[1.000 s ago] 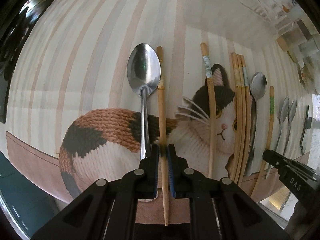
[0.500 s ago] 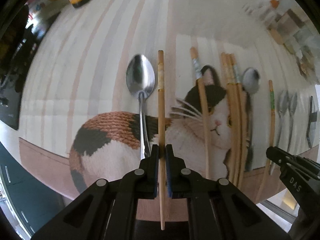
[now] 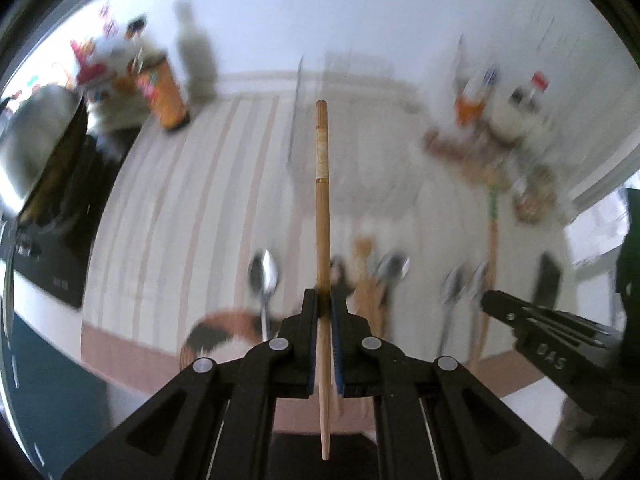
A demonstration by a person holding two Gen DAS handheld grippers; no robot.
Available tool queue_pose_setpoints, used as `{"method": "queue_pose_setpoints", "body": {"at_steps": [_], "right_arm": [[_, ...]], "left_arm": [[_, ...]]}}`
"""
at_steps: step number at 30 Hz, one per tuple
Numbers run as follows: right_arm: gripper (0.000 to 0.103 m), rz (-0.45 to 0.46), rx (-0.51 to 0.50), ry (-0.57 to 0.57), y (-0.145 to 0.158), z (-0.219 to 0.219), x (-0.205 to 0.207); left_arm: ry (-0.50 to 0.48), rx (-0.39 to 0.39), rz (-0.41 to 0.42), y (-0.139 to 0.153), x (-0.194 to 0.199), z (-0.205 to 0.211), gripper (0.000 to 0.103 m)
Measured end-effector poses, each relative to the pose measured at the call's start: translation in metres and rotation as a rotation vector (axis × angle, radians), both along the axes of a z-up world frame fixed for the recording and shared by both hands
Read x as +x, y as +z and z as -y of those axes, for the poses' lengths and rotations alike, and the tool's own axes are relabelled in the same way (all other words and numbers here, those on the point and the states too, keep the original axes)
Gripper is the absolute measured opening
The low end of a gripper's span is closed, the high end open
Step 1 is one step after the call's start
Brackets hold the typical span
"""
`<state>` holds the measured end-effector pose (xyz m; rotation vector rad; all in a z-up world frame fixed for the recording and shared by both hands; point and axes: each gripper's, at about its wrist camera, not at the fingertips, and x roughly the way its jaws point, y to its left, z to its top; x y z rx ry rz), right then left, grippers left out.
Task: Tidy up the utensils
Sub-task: 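Carry both chopsticks into the clear basket and open both tools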
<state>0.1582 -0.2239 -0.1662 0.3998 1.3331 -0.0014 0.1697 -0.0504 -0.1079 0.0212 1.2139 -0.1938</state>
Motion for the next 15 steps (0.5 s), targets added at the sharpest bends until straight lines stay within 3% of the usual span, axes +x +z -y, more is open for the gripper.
{"method": "queue_pose_setpoints", "body": {"at_steps": [4, 7, 11, 15], "right_arm": [[0.006, 0.068, 0.033, -0.001, 0.026, 0.011, 0.058], [0.006, 0.078, 0.034, -0.014, 0.032, 0.013, 0.109], [0.006, 0.057, 0.026, -0.018, 0.020, 0.011, 0.176], [0.006, 0.007, 0.017, -0.004, -0.009, 0.004, 0.232]], "left_arm": [[-0.022, -0.057, 0.023, 0.027, 0.056, 0.008, 0.004], [-0.030, -0.076, 0.003, 0.030, 0.109, 0.011, 0.004], [-0.035, -0.092, -0.063, 0.009, 0.175, 0.016, 0.004], [-0.029, -0.103, -0.157, -0.030, 0.227, 0.016, 0.004]]}}
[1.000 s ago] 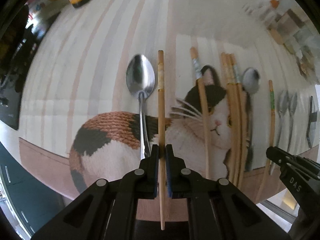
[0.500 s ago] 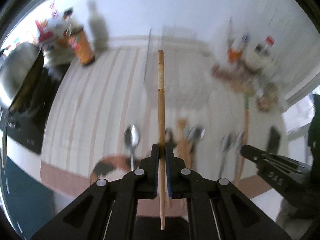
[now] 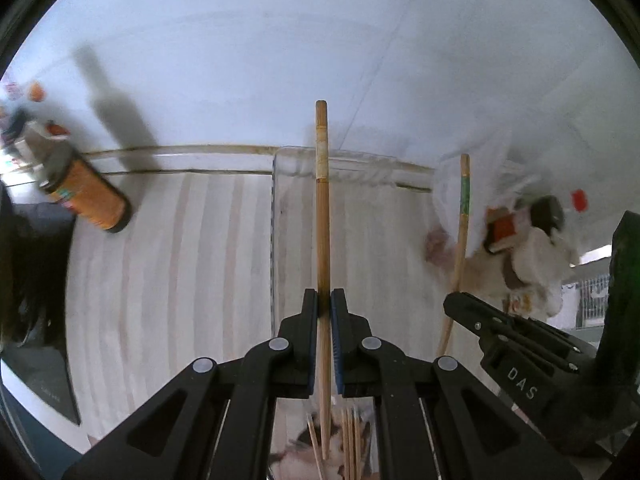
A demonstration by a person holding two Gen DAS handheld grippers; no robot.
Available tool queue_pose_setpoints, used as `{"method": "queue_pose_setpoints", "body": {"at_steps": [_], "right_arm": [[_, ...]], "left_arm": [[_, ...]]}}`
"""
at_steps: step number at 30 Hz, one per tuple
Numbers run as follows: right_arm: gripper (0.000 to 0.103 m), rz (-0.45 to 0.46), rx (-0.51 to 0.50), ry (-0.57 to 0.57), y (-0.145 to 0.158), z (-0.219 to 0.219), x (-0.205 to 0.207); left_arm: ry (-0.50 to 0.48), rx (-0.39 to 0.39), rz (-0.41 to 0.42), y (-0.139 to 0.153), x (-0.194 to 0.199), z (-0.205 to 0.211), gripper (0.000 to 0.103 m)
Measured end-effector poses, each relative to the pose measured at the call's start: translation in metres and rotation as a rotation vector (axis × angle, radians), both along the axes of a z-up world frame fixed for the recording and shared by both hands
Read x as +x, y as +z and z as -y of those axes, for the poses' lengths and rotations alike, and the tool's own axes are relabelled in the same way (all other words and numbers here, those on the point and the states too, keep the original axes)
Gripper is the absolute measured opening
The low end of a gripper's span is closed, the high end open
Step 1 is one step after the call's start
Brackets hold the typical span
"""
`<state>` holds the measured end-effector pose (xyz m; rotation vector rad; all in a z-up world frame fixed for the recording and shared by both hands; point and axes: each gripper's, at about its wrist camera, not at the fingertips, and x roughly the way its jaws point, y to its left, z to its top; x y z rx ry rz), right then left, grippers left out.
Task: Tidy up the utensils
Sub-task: 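Carry both chopsticks into the clear basket and open both tools, then move both tools back over the row of chopsticks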
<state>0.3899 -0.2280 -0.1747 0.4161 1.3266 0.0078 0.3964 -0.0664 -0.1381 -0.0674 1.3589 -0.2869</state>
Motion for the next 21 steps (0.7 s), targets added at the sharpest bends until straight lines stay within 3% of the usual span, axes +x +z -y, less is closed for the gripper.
{"method": "queue_pose_setpoints", "body": {"at_steps": [7, 11, 12, 14, 17, 20, 21], "right_arm": [[0.007, -0.082, -0.023, 0.034, -0.047, -0.010, 0.048], [0.009, -0.130, -0.025, 0.068, -0.063, -0.013, 0.055], [0.011, -0.135, -0.022, 0.067, -0.064, -0.012, 0.055], [0.036, -0.133, -0.034, 0.058, -0.064, -0.011, 0.053], [0.044, -0.117, -0.062, 0.034, -0.054, -0.007, 0.041], [0.052, -0.078, -0.105, 0.012, -0.038, -0.001, 0.024], [0.053, -0.056, -0.133, 0.005, -0.032, 0.001, 0.015]], "left_arm": [[-0.032, -0.019, -0.111, -0.051, 0.042, 0.005, 0.004], [-0.049, 0.004, -0.127, -0.059, 0.044, 0.010, 0.006], [-0.051, 0.018, -0.120, -0.060, 0.044, 0.012, 0.008], [-0.048, 0.055, -0.096, -0.055, 0.041, 0.015, 0.009], [-0.017, 0.096, -0.065, -0.050, 0.035, 0.010, 0.014], [0.025, 0.152, 0.008, -0.039, 0.022, 0.000, 0.038], [0.042, 0.178, 0.046, -0.034, 0.015, -0.003, 0.057]]}}
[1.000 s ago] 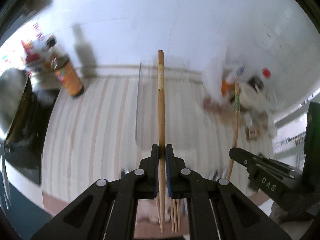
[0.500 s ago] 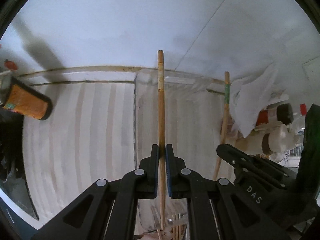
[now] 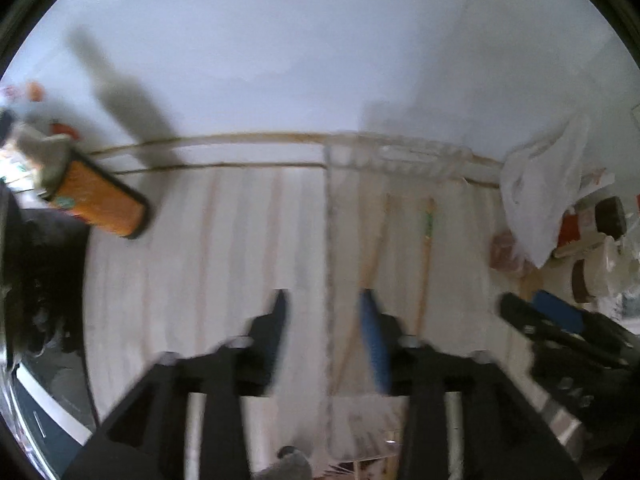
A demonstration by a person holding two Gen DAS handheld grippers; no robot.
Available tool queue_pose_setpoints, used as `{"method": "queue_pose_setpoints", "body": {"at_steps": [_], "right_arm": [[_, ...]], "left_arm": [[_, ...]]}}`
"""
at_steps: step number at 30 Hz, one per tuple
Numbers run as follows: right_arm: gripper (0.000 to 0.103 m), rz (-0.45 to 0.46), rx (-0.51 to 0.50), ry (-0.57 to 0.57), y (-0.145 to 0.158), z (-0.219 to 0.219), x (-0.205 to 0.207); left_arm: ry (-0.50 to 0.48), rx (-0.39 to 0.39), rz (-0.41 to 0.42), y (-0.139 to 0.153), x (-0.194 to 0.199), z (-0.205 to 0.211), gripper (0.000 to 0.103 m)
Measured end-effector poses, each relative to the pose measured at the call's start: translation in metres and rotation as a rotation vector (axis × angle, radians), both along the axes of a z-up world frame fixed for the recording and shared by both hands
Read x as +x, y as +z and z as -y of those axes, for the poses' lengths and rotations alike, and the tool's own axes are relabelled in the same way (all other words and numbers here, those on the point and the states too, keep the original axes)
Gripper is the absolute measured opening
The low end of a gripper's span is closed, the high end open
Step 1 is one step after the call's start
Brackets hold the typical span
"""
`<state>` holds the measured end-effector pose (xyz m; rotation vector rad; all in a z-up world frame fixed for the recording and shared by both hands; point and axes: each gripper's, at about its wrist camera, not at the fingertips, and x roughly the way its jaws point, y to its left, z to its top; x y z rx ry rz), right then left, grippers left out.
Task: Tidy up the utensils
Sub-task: 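Move both tools back over the row of chopsticks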
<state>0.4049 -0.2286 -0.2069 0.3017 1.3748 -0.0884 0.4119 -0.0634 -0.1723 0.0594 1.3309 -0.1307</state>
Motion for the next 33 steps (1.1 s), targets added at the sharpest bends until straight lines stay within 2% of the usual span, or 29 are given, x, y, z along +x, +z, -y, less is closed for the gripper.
{"method": "queue_pose_setpoints", "body": {"at_steps": [1, 2, 3, 4, 5, 7, 9, 12, 15, 16, 17, 19, 20, 21, 22, 23, 24, 26, 27, 29, 30, 31, 32, 33], "right_arm": [[0.058, 0.015, -0.020, -0.005, 0.004, 0.001, -0.005], [0.062, 0.035, -0.040, -0.016, 0.009, 0.003, -0.013], [0.065, 0.063, -0.061, -0.026, 0.014, 0.005, -0.022], [0.072, 0.091, -0.074, -0.032, 0.018, 0.006, -0.030], [0.079, 0.136, -0.086, -0.039, 0.024, 0.008, -0.042], [0.085, 0.205, -0.104, -0.036, 0.032, 0.011, -0.061], [0.086, 0.249, -0.105, -0.027, 0.035, 0.012, -0.082], [0.086, 0.261, -0.075, -0.030, 0.030, 0.014, -0.107], [0.085, 0.230, -0.024, -0.032, 0.019, 0.018, -0.133], [0.078, 0.212, -0.001, -0.038, 0.014, 0.016, -0.139], [0.058, 0.189, 0.025, -0.038, 0.007, 0.016, -0.147], [0.032, 0.138, 0.062, -0.034, -0.008, 0.017, -0.163], [0.023, 0.124, 0.075, -0.036, -0.014, 0.017, -0.171], [0.020, 0.103, 0.081, -0.039, -0.021, 0.019, -0.180], [0.017, 0.086, 0.081, -0.040, -0.026, 0.020, -0.186], [0.017, 0.068, 0.088, -0.044, -0.032, 0.022, -0.194], [0.017, 0.057, 0.095, -0.050, -0.037, 0.024, -0.200], [0.017, 0.028, 0.110, -0.057, -0.049, 0.027, -0.214], [0.017, 0.017, 0.129, -0.063, -0.054, 0.029, -0.221], [0.017, 0.000, 0.154, -0.070, -0.061, 0.030, -0.231], [0.017, -0.010, 0.168, -0.069, -0.064, 0.030, -0.234], [0.017, -0.018, 0.189, -0.068, -0.067, 0.029, -0.238], [0.017, -0.024, 0.207, -0.064, -0.068, 0.026, -0.240], [0.017, -0.034, 0.227, -0.054, -0.071, 0.021, -0.242]], "left_arm": [[0.013, 0.028, 0.039, 0.005, -0.007, -0.002, 0.075], [0.026, 0.042, 0.075, 0.009, -0.013, -0.006, 0.081], [0.039, 0.057, 0.116, 0.014, -0.022, -0.010, 0.093], [0.047, 0.064, 0.134, 0.017, -0.030, -0.012, 0.103], [0.055, 0.069, 0.140, 0.019, -0.037, -0.015, 0.103], [0.085, 0.105, 0.157, 0.022, -0.055, -0.020, 0.103], [0.110, 0.121, 0.183, 0.026, -0.073, -0.022, 0.103], [0.130, 0.157, 0.197, 0.023, -0.100, -0.024, 0.103], [0.147, 0.169, 0.179, 0.014, -0.127, -0.022, 0.103], [0.151, 0.170, 0.162, 0.009, -0.138, -0.023, 0.103], [0.156, 0.163, 0.136, 0.000, -0.150, -0.023, 0.103], [0.148, 0.135, 0.059, -0.021, -0.171, -0.022, 0.102], [0.143, 0.127, 0.008, -0.036, -0.182, -0.019, 0.102], [0.132, 0.114, -0.032, -0.049, -0.190, -0.016, 0.098], [0.121, 0.102, -0.062, -0.059, -0.197, -0.013, 0.090], [0.104, 0.081, -0.113, -0.074, -0.204, -0.008, 0.085], [0.085, 0.068, -0.155, -0.088, -0.209, -0.003, 0.074], [0.065, 0.056, -0.220, -0.113, -0.216, 0.005, 0.062], [0.062, 0.051, -0.243, -0.122, -0.219, 0.007, 0.053], [0.050, 0.054, -0.271, -0.135, -0.222, 0.011, 0.048], [0.038, 0.053, -0.237, -0.132, -0.223, 0.013, 0.042], [0.015, 0.055, -0.231, -0.131, -0.222, 0.016, 0.031], [0.004, 0.055, -0.225, -0.131, -0.222, 0.017, 0.024], [0.004, 0.050, -0.222, -0.132, -0.222, 0.016, 0.005]]}}
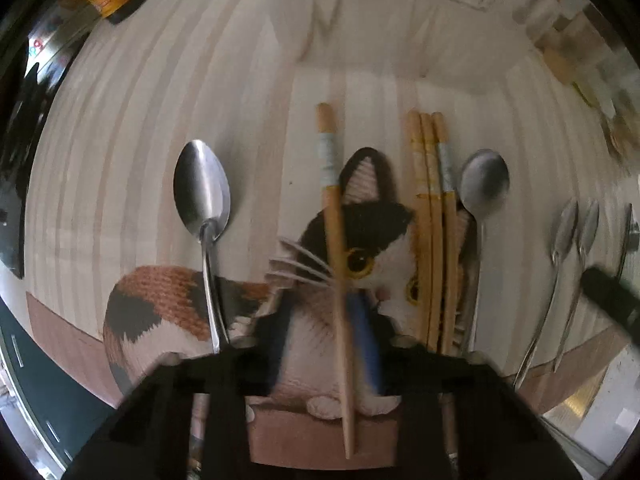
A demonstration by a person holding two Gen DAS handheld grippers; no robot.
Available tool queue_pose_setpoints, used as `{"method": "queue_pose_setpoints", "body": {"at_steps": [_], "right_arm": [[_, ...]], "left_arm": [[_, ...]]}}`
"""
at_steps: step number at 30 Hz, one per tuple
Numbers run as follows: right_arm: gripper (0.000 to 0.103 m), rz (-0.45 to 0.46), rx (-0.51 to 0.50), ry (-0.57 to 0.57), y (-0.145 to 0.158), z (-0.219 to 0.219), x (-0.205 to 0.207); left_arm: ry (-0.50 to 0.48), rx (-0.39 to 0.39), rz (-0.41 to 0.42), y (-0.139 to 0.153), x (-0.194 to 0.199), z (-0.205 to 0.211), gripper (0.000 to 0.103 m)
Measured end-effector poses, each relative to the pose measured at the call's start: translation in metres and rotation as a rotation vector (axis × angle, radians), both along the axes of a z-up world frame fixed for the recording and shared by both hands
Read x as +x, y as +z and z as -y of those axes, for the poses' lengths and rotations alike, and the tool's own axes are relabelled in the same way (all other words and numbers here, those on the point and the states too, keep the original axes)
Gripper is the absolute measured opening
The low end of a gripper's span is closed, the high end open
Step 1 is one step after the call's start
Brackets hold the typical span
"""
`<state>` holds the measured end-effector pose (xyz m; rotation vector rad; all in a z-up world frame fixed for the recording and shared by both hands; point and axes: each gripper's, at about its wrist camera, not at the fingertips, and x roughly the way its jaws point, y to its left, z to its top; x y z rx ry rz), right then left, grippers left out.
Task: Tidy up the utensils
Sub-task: 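Move both tools back over the row of chopsticks, then grasp a blue-banded chopstick with the left tool while the right tool grasps another chopstick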
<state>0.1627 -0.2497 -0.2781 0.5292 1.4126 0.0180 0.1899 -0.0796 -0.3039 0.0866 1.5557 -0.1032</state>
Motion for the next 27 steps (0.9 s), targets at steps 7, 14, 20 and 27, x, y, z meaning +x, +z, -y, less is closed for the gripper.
{"method": "queue_pose_setpoints", "body": {"at_steps": [7, 14, 20, 27], "right_arm": [[0.017, -0.072, 0.116, 0.072, -0.035, -0.043, 0.002], [0.008, -0.119, -0.054, 0.127, -0.054, -0.071, 0.008], [0.005, -0.110, -0.133, 0.163, -0.054, -0.088, 0.006], [0.005, -0.155, -0.211, 0.127, -0.054, -0.069, -0.010]], "left_arm": [[0.009, -0.010, 0.001, -0.004, -0.007, -0.031, 0.005], [0.000, -0.013, 0.002, -0.007, -0.001, -0.044, 0.005], [-0.006, -0.020, 0.006, -0.007, -0.013, -0.048, 0.005], [-0.016, -0.015, 0.006, -0.002, -0.011, -0.045, 0.005]]}}
